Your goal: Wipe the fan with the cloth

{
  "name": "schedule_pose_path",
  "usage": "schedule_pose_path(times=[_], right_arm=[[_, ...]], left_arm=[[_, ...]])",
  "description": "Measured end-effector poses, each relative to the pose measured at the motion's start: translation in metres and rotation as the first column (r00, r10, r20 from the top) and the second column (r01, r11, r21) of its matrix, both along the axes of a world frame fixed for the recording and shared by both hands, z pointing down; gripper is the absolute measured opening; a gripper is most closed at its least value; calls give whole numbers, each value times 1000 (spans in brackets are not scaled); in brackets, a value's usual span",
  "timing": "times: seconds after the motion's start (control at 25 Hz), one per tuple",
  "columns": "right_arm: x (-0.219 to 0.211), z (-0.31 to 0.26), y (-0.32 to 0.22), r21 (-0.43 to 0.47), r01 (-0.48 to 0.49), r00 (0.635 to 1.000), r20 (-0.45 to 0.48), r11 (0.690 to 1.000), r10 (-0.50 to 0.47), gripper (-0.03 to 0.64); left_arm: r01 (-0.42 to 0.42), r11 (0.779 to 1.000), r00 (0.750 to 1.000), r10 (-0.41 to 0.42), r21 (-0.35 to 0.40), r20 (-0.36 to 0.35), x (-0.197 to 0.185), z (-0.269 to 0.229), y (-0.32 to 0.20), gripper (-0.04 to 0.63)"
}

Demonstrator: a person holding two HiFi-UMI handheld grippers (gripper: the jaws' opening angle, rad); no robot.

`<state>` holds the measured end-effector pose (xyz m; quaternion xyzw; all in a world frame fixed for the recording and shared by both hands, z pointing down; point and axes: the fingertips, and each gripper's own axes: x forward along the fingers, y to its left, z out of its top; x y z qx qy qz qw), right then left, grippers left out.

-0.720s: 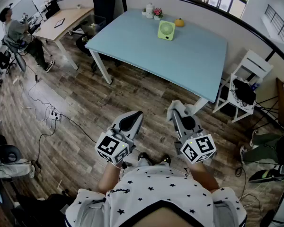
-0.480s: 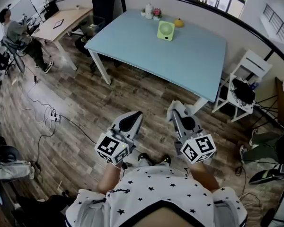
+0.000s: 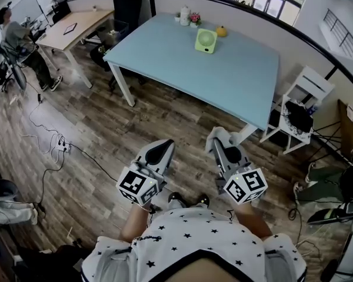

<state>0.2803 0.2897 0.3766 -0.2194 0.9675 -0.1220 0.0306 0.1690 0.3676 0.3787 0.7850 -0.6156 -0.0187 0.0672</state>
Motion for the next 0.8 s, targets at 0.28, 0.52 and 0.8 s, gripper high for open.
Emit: schedule_pose_path(times=[0.28, 0.52, 0.8], right_arm=[[-20, 0, -2, -23, 23, 1000, 8, 999, -23, 48], [-38, -1, -7, -27, 14, 1000, 1, 1000, -14, 48], [-71, -3, -5, -13, 22, 1000, 1, 1000, -22, 48]], left_arm=[[22, 1000, 1000, -22, 5, -12, -22, 1, 3, 31], [44, 999, 999, -45, 7, 21, -43, 1, 3, 31], [64, 998, 997, -64, 6, 35, -78, 4, 10, 32]])
